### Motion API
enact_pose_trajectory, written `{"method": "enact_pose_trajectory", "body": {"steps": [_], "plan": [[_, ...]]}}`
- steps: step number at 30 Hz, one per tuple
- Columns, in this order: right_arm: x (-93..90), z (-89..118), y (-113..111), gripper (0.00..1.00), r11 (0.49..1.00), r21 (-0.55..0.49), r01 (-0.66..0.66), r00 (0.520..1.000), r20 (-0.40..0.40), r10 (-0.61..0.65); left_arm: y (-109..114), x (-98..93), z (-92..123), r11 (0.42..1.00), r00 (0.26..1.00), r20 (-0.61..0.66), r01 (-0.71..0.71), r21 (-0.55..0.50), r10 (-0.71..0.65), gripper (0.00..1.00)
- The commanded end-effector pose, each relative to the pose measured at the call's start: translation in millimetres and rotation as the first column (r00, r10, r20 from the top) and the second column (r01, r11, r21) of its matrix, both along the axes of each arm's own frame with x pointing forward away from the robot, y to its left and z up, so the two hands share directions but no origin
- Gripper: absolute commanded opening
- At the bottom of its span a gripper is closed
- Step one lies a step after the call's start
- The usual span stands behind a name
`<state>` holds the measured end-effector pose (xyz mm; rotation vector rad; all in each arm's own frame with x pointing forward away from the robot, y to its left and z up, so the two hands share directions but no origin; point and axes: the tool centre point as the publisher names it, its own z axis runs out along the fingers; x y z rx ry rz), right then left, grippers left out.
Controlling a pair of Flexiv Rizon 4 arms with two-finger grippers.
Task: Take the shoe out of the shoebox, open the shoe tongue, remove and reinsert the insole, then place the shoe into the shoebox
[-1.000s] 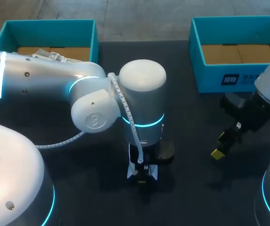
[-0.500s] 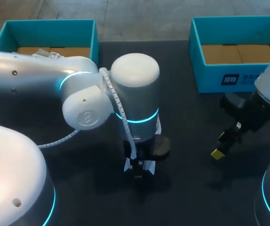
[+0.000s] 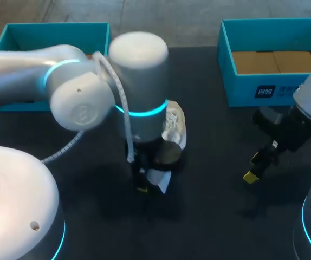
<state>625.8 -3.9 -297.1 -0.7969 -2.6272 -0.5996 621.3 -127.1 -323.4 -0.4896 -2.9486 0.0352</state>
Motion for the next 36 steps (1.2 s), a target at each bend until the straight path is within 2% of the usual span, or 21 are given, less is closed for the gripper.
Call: {"method": "enact_pose_trajectory", "body": {"steps": [1, 6, 14, 23, 29, 36], "plan": [[-1.0, 0, 0, 1.00, 1.000, -0.002, 0.001, 1.000, 0.002, -0.001, 50, 17.2, 52, 0.998, 1.000, 0.007, -0.025, -0.052, 0.026, 0.00], [-1.0, 0, 0, 1.00, 1.000, -0.002, 0.001, 1.000, 0.002, -0.001, 74, 34.9, 74, 0.996, 0.998, 0.015, -0.067, -0.050, 0.068, 0.00], [-1.0, 0, 0, 1.00, 1.000, -0.002, 0.001, 1.000, 0.002, -0.001, 110, 73.8, 114, 0.996, 0.996, 0.038, -0.083, -0.041, 0.085, 0.00], [-1.0, 0, 0, 1.00, 1.000, -0.002, 0.001, 1.000, 0.002, -0.001, 152, 132.8, 150, 0.988, 0.987, 0.058, -0.152, -0.021, 0.153, 0.00], [-1.0, 0, 0, 1.00, 1.000, -0.002, 0.001, 1.000, 0.002, -0.001, 183, 171.2, 164, 0.980, 0.979, 0.050, -0.195, -0.025, 0.196, 0.00], [-1.0, 0, 0, 1.00, 1.000, -0.002, 0.001, 1.000, 0.002, -0.001, 213, 210.0, 160, 0.980, 0.980, 0.054, -0.195, 0.033, 0.194, 0.00]]}}
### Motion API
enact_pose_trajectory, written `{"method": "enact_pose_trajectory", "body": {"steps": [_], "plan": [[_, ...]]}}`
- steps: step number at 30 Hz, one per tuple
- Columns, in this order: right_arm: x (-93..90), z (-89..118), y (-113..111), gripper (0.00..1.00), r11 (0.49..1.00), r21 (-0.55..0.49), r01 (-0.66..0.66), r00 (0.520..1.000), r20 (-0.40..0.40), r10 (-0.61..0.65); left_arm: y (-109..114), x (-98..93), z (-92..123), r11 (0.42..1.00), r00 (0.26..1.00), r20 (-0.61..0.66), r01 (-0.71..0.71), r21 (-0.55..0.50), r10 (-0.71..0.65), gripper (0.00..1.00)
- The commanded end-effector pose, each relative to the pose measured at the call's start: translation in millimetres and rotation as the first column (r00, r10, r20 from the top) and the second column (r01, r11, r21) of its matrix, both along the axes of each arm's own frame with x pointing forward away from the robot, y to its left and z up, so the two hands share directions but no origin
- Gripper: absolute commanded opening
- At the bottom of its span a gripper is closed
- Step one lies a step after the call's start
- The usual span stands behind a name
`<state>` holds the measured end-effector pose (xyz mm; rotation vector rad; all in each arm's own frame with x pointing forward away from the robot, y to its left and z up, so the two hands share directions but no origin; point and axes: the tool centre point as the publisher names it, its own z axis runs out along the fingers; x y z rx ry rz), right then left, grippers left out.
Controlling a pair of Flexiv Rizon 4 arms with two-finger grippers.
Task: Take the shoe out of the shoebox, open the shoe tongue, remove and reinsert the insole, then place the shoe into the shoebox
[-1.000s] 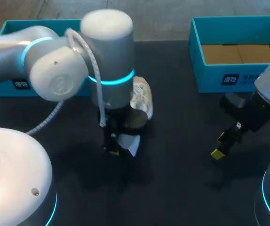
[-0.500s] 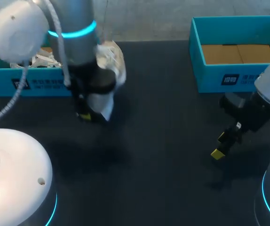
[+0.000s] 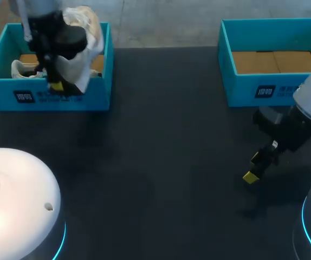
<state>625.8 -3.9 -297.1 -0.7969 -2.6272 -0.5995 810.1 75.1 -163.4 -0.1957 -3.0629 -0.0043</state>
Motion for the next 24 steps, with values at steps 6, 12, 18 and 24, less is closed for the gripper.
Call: {"method": "enact_pose_trajectory", "body": {"steps": [6, 12, 18, 24], "plan": [[-0.9, 0, 0, 1.00, 1.000, -0.002, 0.001, 1.000, 0.002, -0.001, 28, 52.3, 3, 1.000, 0.997, -0.067, 0.022, -0.002, -0.023, 0.00], [-0.9, 0, 0, 1.00, 1.000, -0.002, 0.001, 1.000, 0.002, -0.001, 54, 84.8, 17, 0.998, 0.994, -0.096, -0.049, -0.032, 0.046, 0.00], [-0.9, 0, 0, 1.00, 1.000, -0.002, 0.001, 1.000, 0.002, -0.001, 54, 84.8, 17, 0.998, 0.994, -0.096, -0.049, -0.032, 0.046, 0.00], [-0.9, 0, 0, 1.00, 1.000, -0.002, 0.001, 1.000, 0.002, -0.001, 54, 84.8, 17, 0.998, 0.994, -0.096, -0.049, -0.032, 0.046, 0.00]]}}
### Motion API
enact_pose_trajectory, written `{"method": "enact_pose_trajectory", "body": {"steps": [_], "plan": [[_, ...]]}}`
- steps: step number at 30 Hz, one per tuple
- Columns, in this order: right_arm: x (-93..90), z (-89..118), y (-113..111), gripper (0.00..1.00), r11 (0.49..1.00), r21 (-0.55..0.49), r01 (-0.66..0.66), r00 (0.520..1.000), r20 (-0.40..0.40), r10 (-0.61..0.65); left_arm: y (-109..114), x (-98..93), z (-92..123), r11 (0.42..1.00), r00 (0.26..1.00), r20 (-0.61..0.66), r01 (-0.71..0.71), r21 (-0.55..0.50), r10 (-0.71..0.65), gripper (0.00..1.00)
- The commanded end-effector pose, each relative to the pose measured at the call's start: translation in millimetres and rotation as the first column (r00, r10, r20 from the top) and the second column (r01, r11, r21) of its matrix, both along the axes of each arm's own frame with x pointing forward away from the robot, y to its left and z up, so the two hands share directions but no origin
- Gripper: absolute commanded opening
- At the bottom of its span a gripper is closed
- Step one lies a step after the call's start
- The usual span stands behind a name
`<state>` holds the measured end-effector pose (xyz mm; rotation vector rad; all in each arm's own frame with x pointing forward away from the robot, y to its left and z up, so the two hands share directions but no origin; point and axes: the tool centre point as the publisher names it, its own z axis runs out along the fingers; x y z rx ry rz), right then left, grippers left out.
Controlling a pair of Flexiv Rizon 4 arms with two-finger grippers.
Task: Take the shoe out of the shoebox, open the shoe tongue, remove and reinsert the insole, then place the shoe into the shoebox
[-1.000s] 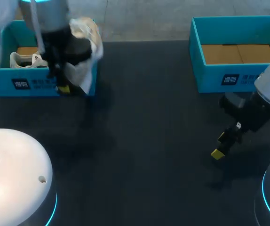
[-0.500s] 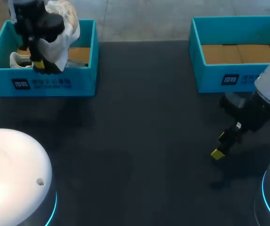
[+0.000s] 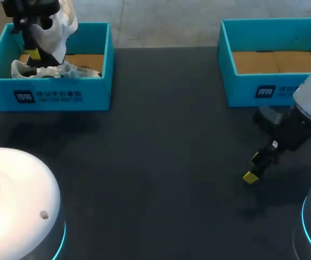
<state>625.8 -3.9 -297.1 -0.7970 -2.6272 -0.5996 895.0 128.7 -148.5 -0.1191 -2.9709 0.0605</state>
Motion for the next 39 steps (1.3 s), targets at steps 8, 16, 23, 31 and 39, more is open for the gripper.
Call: {"method": "enact_pose_trajectory", "body": {"steps": [8, 16, 23, 31, 39], "plan": [[-0.9, 0, 0, 1.00, 1.000, -0.002, 0.001, 1.000, 0.001, -0.001, 0, -0.1, 2, 1.000, 1.000, 0.002, 0.001, 0.002, -0.001, 0.00], [-0.9, 0, 0, 1.00, 1.000, -0.002, 0.001, 1.000, 0.001, -0.001, 26, 29.5, 8, 1.000, 0.999, 0.043, -0.018, 0.016, 0.017, 0.00], [-0.9, 0, 0, 1.00, 1.000, -0.002, 0.001, 1.000, 0.001, -0.001, 49, 59.1, 11, 0.998, 0.997, 0.077, -0.022, 0.055, 0.018, 0.00], [-0.9, 0, 0, 1.00, 1.000, -0.002, 0.001, 1.000, 0.001, -0.001, 70, 81.3, 12, 0.997, 0.996, 0.062, -0.062, 0.056, 0.058, 0.00], [-0.9, 0, 0, 1.00, 1.000, -0.002, 0.001, 1.000, 0.001, -0.001, 83, 90.5, 8, 0.997, 0.997, 0.048, -0.064, 0.042, 0.062, 0.00]]}}
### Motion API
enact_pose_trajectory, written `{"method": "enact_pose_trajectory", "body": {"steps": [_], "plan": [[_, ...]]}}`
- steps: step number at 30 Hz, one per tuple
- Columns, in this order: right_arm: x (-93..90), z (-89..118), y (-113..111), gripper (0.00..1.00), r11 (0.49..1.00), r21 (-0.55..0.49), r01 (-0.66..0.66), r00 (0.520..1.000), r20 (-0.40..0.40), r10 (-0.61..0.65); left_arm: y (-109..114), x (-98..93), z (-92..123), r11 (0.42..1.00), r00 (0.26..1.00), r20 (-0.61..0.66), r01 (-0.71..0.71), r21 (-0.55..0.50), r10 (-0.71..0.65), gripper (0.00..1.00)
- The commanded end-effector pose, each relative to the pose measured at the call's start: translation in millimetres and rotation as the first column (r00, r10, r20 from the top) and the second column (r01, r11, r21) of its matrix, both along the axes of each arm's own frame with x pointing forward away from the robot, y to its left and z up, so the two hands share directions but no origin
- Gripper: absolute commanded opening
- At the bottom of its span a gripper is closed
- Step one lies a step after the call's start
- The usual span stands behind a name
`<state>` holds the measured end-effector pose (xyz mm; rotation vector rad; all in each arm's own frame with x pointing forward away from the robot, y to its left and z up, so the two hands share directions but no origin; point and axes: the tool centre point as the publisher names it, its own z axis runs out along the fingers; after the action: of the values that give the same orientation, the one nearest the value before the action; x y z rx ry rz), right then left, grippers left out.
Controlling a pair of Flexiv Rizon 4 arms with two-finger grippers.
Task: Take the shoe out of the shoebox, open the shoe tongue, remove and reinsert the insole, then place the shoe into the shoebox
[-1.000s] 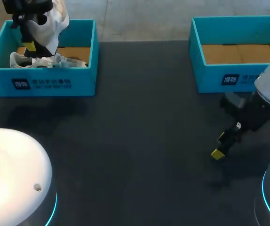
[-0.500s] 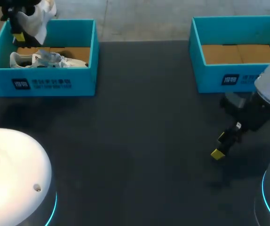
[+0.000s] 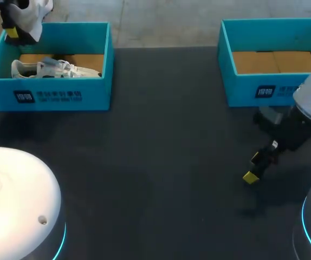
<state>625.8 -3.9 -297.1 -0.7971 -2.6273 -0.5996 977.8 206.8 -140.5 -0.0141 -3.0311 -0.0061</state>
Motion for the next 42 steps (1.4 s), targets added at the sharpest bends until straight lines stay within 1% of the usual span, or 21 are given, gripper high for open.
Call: {"method": "enact_pose_trajectory", "body": {"steps": [1, 3, 10, 13, 16, 20, 26, 28, 29, 33, 34, 38, 40, 42], "plan": [[-1.0, 0, 0, 1.00, 1.000, -0.002, 0.001, 1.000, 0.001, -0.001, 7, 9.4, -1, 1.000, 1.000, -0.009, 0.023, -0.009, -0.023, 0.00], [-1.0, 0, 0, 1.00, 1.000, -0.002, 0.001, 1.000, 0.001, -0.001, 10, 12.6, -1, 0.997, 0.998, -0.012, 0.066, -0.026, -0.067, 0.00], [-1.0, 0, 0, 1.00, 1.000, -0.002, 0.001, 1.000, 0.001, -0.001, 22, 23.6, 6, 0.991, 0.991, 0.041, 0.130, 0.021, -0.130, 0.00], [-1.0, 0, 0, 1.00, 1.000, -0.002, 0.001, 1.000, 0.001, -0.001, 24, 26.0, 10, 0.983, 0.981, 0.065, 0.180, 0.035, -0.182, 0.00], [-1.0, 0, 0, 1.00, 1.000, -0.002, 0.001, 1.000, 0.001, -0.001, 28, 28.7, 13, 0.970, 0.967, 0.073, 0.242, 0.025, -0.243, 0.00], [-1.0, 0, 0, 1.00, 1.000, -0.002, 0.001, 1.000, 0.001, -0.001, 40, 35.0, 15, 0.950, 0.948, 0.067, 0.313, -0.019, -0.311, 0.00], [-1.0, 0, 0, 1.00, 1.000, -0.002, 0.001, 1.000, 0.001, -0.001, 60, 43.4, 20, 0.924, 0.922, 0.075, 0.383, -0.015, -0.381, 0.00], [-1.0, 0, 0, 1.00, 1.000, -0.002, 0.001, 1.000, 0.001, -0.001, 67, 45.1, 21, 0.901, 0.898, 0.085, 0.434, -0.011, -0.432, 0.00], [-1.0, 0, 0, 1.00, 1.000, -0.002, 0.001, 1.000, 0.001, -0.001, 70, 45.8, 22, 0.896, 0.892, 0.088, 0.444, 0.007, -0.443, 0.00], [-1.0, 0, 0, 1.00, 1.000, -0.002, 0.001, 1.000, 0.001, -0.001, 83, 51.4, 24, 0.823, 0.820, 0.094, 0.567, 0.001, -0.565, 0.00], [-1.0, 0, 0, 1.00, 1.000, -0.002, 0.001, 1.000, 0.001, -0.001, 84, 52.4, 25, 0.814, 0.810, 0.094, 0.581, 0.006, -0.579, 0.00], [-1.0, 0, 0, 1.00, 1.000, -0.002, 0.001, 1.000, 0.001, -0.001, 92, 61.3, 23, 0.727, 0.722, 0.086, 0.684, 0.063, -0.687, 0.00], [-1.0, 0, 0, 1.00, 1.000, -0.002, 0.001, 1.000, 0.001, -0.001, 95, 65.9, 21, 0.696, 0.692, 0.075, 0.713, 0.087, -0.718, 0.00], [-1.0, 0, 0, 1.00, 1.000, -0.002, 0.001, 1.000, 0.001, -0.001, 98, 70.6, 20, 0.648, 0.644, 0.070, 0.754, 0.105, -0.761, 0.00]]}}
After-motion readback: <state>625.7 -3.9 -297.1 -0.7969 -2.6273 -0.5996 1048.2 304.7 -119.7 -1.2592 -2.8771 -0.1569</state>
